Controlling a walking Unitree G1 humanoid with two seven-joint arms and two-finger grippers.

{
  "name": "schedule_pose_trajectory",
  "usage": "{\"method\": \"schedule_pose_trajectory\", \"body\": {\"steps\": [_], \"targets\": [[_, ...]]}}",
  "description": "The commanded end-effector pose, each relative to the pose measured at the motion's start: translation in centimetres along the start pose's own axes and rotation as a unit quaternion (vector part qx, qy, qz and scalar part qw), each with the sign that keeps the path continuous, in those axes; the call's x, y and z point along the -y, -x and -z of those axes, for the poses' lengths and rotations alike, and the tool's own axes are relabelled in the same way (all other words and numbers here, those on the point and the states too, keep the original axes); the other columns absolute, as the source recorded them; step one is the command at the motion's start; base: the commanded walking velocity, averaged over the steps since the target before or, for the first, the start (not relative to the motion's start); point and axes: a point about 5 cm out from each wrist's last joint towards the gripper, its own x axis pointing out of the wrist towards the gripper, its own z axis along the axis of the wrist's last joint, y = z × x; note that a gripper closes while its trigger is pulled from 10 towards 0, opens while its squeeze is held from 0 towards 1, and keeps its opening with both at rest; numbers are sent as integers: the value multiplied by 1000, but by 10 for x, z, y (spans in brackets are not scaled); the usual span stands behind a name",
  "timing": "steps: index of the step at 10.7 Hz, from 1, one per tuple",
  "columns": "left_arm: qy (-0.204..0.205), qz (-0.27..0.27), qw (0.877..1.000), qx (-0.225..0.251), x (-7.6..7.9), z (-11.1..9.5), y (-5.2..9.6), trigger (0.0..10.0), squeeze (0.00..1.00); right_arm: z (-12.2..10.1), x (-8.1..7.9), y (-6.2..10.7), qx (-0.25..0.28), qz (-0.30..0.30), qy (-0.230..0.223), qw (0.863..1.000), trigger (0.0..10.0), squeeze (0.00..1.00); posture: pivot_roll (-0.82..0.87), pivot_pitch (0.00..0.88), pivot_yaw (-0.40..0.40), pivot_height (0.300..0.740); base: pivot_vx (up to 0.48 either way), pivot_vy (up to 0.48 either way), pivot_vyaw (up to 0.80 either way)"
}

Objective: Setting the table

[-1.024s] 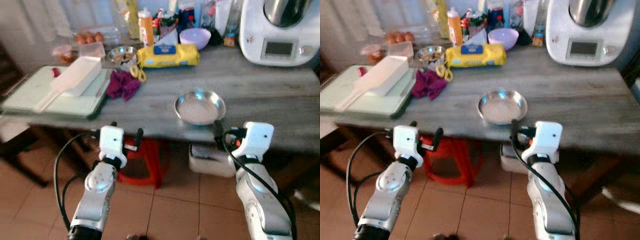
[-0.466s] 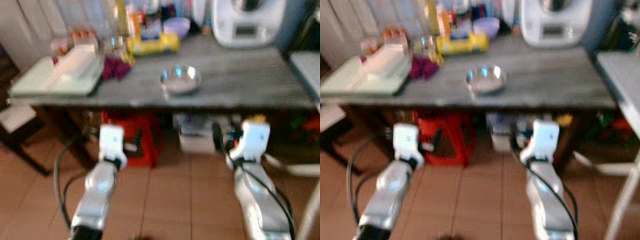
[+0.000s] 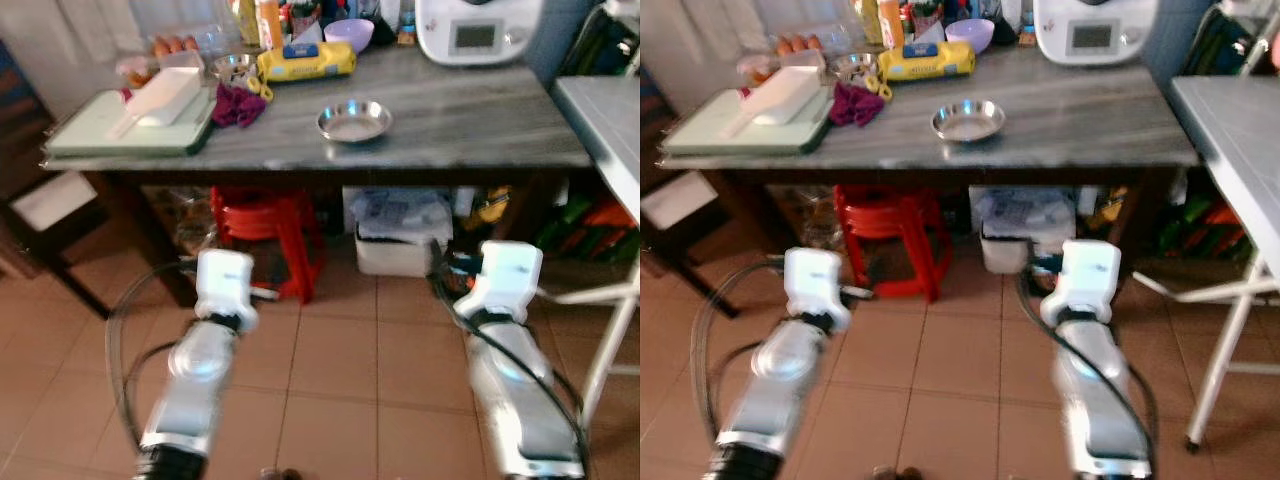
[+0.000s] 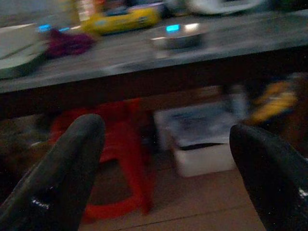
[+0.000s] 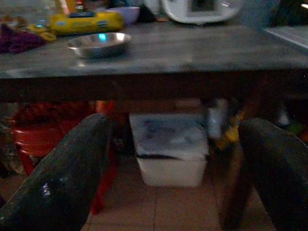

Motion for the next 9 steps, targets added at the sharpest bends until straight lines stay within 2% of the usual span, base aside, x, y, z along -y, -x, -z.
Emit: {"method": "schedule_pose_trajectory", "body": {"steps": [1,4,9], "targets": [[-6,-4,1000,4,-6,-1,1,10000,0,-2,-8,1,-1,-18,-16,1000,10000,0,-201,70,78,740,0,0,0],[-7,4,1000,13,-6,-4,2,10000,0,0,-8,2,3,-28,-8,1000,10000,0,-199,72,76,740,0,0,0],[-14,18,1000,21,-4,-5,1,10000,0,2,-9,2,-9,-32,-19,999,10000,0,-200,68,76,740,0,0,0]]}}
